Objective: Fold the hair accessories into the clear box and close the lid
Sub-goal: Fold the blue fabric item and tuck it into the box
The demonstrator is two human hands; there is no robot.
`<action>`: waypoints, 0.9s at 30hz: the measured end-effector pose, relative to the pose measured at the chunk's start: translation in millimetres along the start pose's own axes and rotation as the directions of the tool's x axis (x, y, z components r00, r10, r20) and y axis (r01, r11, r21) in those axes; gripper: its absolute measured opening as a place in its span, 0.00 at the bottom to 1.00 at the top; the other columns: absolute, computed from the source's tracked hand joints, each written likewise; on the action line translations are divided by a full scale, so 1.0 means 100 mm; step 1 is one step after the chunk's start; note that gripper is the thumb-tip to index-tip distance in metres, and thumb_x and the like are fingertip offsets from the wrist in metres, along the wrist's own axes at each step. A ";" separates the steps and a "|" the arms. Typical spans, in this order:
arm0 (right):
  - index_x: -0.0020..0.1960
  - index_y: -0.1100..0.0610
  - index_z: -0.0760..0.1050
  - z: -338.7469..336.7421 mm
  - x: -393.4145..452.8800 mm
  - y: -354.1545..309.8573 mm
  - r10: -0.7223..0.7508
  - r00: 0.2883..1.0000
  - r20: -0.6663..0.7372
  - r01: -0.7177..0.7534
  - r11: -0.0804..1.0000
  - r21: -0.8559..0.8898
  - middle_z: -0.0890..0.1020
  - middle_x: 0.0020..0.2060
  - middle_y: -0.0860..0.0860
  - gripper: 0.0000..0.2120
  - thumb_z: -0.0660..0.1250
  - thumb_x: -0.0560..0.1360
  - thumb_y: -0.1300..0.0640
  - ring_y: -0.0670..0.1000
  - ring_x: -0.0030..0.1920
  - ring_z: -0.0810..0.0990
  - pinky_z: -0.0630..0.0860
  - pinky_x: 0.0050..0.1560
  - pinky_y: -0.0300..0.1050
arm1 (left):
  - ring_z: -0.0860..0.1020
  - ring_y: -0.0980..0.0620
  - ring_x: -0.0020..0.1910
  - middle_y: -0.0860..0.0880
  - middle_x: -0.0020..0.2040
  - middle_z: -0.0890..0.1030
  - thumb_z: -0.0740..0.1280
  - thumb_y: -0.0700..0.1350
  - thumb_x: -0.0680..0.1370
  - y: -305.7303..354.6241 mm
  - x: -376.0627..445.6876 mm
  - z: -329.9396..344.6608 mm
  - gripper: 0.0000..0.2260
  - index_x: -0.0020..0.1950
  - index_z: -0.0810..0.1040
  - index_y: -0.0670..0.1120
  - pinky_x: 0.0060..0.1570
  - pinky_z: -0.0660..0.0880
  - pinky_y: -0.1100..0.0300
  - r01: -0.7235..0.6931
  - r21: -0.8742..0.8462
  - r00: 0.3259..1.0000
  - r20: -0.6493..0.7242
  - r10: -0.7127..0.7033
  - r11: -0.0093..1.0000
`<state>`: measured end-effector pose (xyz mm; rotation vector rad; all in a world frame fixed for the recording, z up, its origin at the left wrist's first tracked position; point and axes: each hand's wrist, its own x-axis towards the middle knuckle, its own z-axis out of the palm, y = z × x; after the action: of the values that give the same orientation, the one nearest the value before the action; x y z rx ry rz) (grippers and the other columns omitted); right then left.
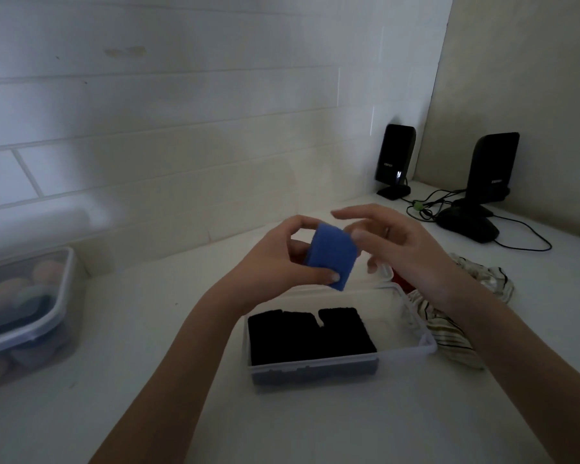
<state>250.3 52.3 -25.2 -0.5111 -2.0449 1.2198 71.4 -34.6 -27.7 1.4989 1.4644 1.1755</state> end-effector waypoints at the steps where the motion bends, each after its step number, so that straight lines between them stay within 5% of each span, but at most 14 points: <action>1: 0.56 0.47 0.78 0.00 0.00 0.00 -0.006 1.000 0.017 0.006 0.999 -0.049 0.84 0.43 0.47 0.13 0.66 0.72 0.51 0.45 0.41 0.80 0.76 0.37 0.37 | 0.84 0.45 0.46 0.45 0.44 0.86 0.77 0.37 0.66 0.01 0.00 0.01 0.25 0.59 0.72 0.50 0.53 0.79 0.49 -0.004 0.007 1.000 0.003 0.004 1.000; 6: 0.54 0.51 0.79 0.06 0.01 -0.01 -0.016 0.994 0.108 0.034 0.986 -0.161 0.84 0.46 0.47 0.10 0.69 0.73 0.58 0.44 0.46 0.81 0.75 0.47 0.32 | 0.84 0.49 0.45 0.45 0.44 0.86 0.76 0.38 0.67 0.02 0.00 0.07 0.25 0.59 0.71 0.50 0.48 0.79 0.61 -0.015 0.088 0.999 0.040 0.012 0.996; 9: 0.51 0.51 0.80 0.01 0.01 -0.04 -0.025 0.992 0.123 0.046 0.985 -0.167 0.84 0.44 0.49 0.10 0.70 0.72 0.62 0.46 0.46 0.81 0.78 0.48 0.36 | 0.84 0.51 0.44 0.46 0.44 0.86 0.77 0.38 0.66 0.01 0.01 0.07 0.24 0.57 0.72 0.50 0.49 0.79 0.60 -0.033 0.102 0.999 0.038 0.030 0.994; 14: 0.47 0.49 0.80 -0.09 -0.11 -0.14 -0.050 0.988 0.148 0.092 0.953 -0.289 0.84 0.44 0.44 0.12 0.73 0.67 0.62 0.44 0.44 0.82 0.79 0.43 0.37 | 0.83 0.52 0.46 0.48 0.45 0.84 0.77 0.35 0.65 0.00 0.02 0.08 0.20 0.52 0.77 0.47 0.51 0.80 0.58 -0.084 0.127 0.993 0.088 0.073 0.988; 17: 0.44 0.50 0.80 -0.13 -0.25 -0.21 -0.062 0.987 0.147 0.114 0.919 -0.377 0.84 0.36 0.45 0.13 0.76 0.64 0.63 0.37 0.39 0.81 0.73 0.39 0.27 | 0.83 0.55 0.45 0.48 0.46 0.84 0.76 0.33 0.66 0.01 0.00 0.10 0.17 0.50 0.79 0.47 0.50 0.80 0.61 -0.102 0.127 0.985 0.148 0.083 0.987; 22: 0.36 0.39 0.76 -0.18 -0.43 -0.27 0.014 0.983 0.185 0.116 0.732 -0.671 0.78 0.35 0.37 0.15 0.76 0.62 0.58 0.39 0.45 0.74 0.70 0.43 0.31 | 0.83 0.53 0.48 0.47 0.47 0.84 0.75 0.32 0.67 0.01 -0.02 0.10 0.16 0.51 0.80 0.44 0.53 0.79 0.62 -0.106 0.128 0.978 0.194 0.080 0.986; 27: 0.41 0.48 0.76 -0.08 -0.49 -0.19 0.071 0.937 0.341 0.251 0.543 -0.802 0.72 0.38 0.37 0.07 0.74 0.67 0.55 0.39 0.45 0.70 0.69 0.43 0.37 | 0.82 0.54 0.50 0.49 0.49 0.84 0.75 0.34 0.67 0.00 -0.02 0.10 0.15 0.50 0.80 0.48 0.57 0.78 0.58 -0.109 0.154 0.974 0.214 0.074 0.982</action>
<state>290.0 16.3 -23.8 -0.6328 -2.8786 0.1358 81.5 -36.1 -31.0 1.7627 1.3901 0.9354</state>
